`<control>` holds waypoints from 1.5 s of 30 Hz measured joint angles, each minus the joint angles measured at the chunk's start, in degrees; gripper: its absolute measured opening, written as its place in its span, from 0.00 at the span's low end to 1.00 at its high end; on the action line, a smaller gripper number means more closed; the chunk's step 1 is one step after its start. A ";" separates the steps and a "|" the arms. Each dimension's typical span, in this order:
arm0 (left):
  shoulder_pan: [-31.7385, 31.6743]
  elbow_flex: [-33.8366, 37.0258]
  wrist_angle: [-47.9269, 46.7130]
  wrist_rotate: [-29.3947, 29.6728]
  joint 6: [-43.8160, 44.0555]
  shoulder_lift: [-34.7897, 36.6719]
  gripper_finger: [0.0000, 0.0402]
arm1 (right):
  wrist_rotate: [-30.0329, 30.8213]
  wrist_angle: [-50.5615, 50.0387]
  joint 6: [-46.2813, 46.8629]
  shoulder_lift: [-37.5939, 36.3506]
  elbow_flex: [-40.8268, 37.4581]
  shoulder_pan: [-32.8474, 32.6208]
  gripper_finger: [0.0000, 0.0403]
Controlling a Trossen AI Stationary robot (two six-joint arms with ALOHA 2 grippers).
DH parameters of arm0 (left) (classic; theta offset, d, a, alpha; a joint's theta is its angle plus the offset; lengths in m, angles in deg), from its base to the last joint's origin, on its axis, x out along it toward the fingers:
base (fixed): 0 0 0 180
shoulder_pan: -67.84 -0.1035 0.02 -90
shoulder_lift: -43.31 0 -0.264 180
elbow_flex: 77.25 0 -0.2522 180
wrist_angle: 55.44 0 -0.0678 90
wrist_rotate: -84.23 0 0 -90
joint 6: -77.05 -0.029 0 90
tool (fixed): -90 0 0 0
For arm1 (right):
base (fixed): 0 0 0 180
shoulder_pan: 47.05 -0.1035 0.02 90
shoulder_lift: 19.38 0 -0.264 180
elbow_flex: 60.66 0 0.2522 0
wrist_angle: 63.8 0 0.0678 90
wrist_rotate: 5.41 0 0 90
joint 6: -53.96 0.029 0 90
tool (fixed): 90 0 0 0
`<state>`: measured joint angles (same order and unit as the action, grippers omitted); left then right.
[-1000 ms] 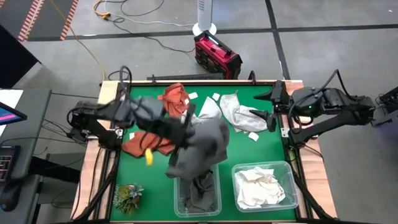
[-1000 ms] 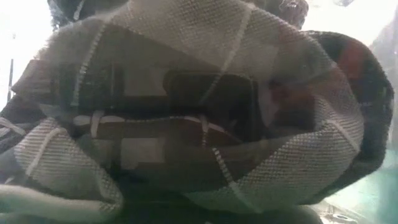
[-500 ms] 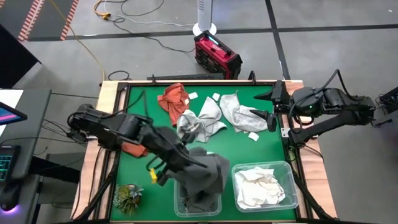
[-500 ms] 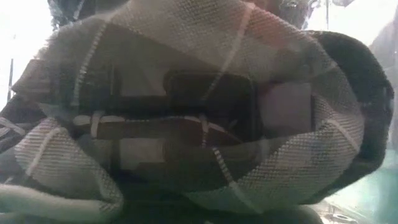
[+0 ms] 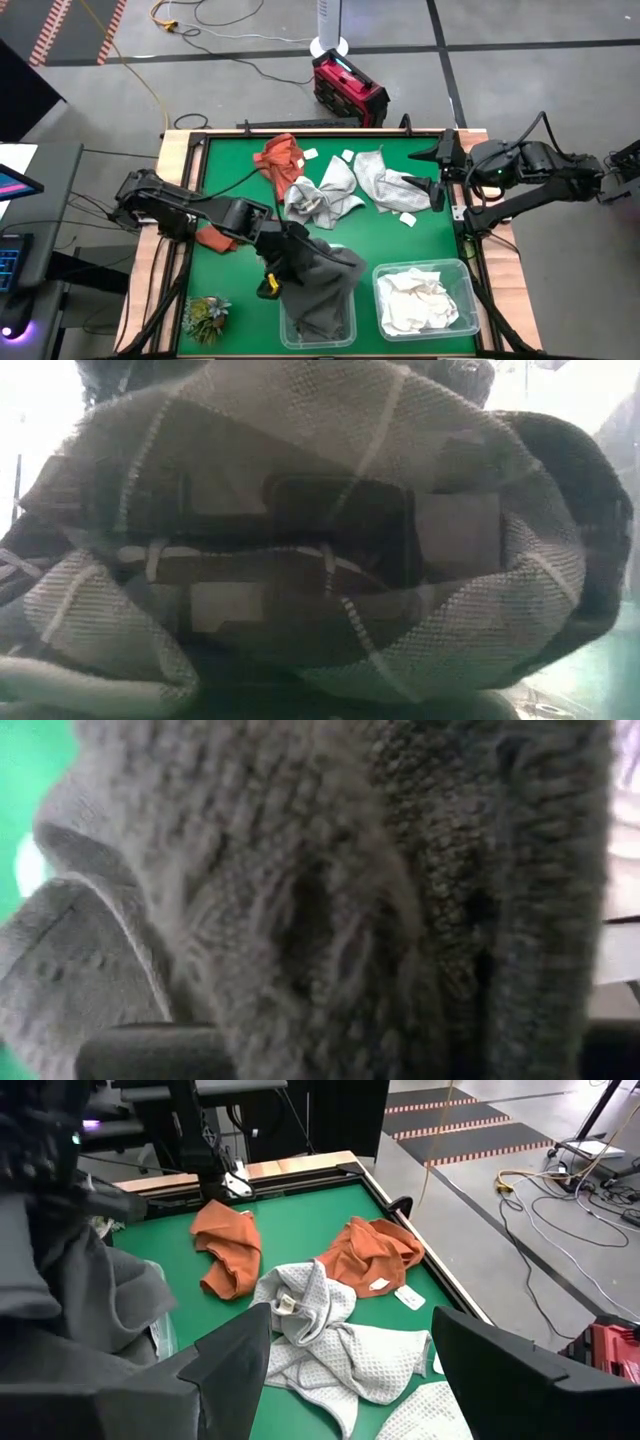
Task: Sort towels by color in basket
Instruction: Put the dark grey towel into the left transparent bin
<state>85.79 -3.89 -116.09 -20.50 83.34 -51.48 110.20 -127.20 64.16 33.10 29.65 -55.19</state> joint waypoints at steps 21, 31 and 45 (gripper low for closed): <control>1.41 -9.92 -8.25 11.75 3.93 -20.51 0.06 | 0.00 -1.36 0.95 0.01 0.00 0.04 0.76; 6.95 -13.57 -11.17 26.21 -18.83 -23.44 0.06 | 0.00 -1.35 2.21 0.01 0.00 0.04 0.76; 5.92 -13.70 -13.68 27.41 -8.90 -28.33 0.05 | 0.00 -1.48 4.99 2.03 0.07 -0.11 0.76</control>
<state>91.72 -17.60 -129.78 6.91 74.44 -79.81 110.20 -128.68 69.15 35.13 29.72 -55.30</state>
